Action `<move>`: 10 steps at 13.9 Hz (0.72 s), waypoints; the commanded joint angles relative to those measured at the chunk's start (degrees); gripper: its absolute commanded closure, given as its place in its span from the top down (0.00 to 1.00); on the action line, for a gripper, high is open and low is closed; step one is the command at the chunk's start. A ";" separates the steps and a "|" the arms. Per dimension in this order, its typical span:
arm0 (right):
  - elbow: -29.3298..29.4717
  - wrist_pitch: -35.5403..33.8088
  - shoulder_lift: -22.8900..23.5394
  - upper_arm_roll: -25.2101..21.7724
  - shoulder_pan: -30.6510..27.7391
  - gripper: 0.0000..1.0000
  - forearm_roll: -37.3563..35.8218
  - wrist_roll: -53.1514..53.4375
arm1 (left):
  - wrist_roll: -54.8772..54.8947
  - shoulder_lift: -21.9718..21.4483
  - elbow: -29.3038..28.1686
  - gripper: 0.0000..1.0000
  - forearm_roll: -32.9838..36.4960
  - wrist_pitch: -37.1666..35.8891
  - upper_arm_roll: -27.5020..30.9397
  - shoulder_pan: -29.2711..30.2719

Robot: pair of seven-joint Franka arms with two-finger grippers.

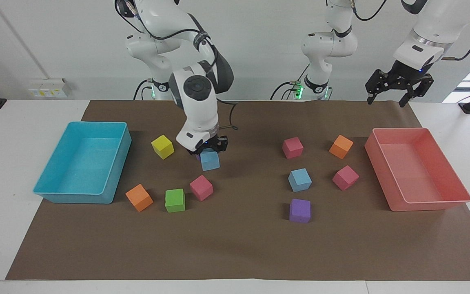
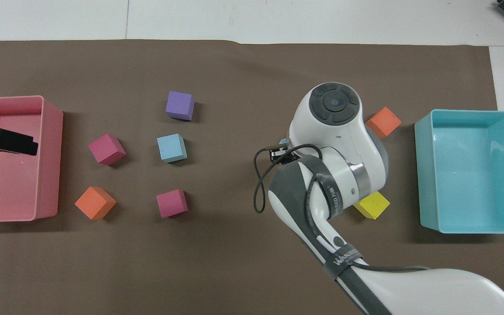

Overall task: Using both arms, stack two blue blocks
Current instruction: 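Lift the light-blue cube with the right gripper toward the table center, then grasp the other blue cube with the left gripper while the right gripper carries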

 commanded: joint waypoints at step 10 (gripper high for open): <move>6.58 9.74 11.23 0.10 8.42 0.00 -0.21 11.95 | -8.73 1.01 -12.84 1.00 -0.36 18.04 -0.52 -6.24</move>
